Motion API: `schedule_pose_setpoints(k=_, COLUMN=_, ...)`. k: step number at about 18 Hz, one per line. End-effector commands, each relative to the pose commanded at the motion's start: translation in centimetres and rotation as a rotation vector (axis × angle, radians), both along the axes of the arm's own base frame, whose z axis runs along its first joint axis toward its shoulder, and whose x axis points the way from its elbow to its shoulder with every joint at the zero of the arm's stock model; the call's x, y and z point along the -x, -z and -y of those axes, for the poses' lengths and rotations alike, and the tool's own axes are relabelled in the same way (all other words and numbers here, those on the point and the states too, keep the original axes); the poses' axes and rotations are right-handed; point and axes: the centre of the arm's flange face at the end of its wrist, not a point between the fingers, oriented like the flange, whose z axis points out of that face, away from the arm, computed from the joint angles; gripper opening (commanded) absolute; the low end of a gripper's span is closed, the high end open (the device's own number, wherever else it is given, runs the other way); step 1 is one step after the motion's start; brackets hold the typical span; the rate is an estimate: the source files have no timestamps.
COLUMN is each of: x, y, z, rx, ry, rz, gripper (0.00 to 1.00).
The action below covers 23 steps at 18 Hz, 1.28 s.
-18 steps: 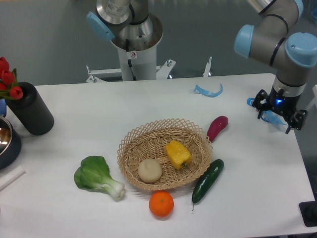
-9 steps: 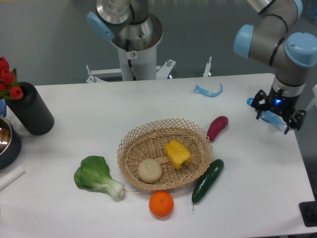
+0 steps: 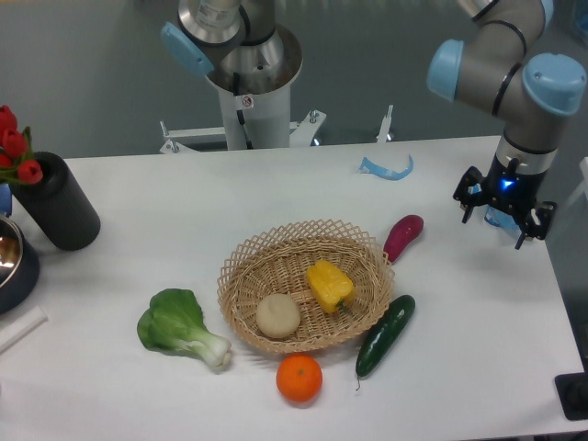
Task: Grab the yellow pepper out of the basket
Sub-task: 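Move the open gripper over the basket above the yellow pepper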
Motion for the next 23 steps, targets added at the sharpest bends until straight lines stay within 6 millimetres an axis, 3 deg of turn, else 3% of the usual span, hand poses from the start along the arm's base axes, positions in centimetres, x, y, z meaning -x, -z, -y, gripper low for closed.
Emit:
schedule_pose_setpoints(k=4, x=-2.2, y=0.9, z=-2.2, rx=0.002, ry=-0.079, rz=0.045, gripper=1.00)
schedule_pose_setpoints(k=7, x=-3.3, y=1.6, z=-2.6, rx=-0.013, ry=-0.267, rz=0.105, gripper=1.00)
schedule_pose_setpoints(k=10, x=-4.8, y=1.3, z=-4.5, rx=-0.015, ry=-0.290, rz=0.114, gripper=1.00)
schedule_pose_setpoints(k=12, x=-5.6, y=1.7, z=-4.6, rx=-0.012, ry=-0.320, rz=0.133, gripper=1.00)
schedule_pose_setpoints(k=17, x=-9.8, y=1.1, z=-6.8, rx=-0.025, ry=-0.488, rz=0.184, gripper=1.00)
schedule_pose_setpoints(k=20, x=-10.5, y=0.9, z=-7.5, rx=-0.037, ry=-0.581, rz=0.207, gripper=1.00)
schedule_pose_setpoints(k=23, x=-12.3, y=1.1, z=-9.6, rx=-0.030, ry=-0.595, rz=0.218, gripper=1.00)
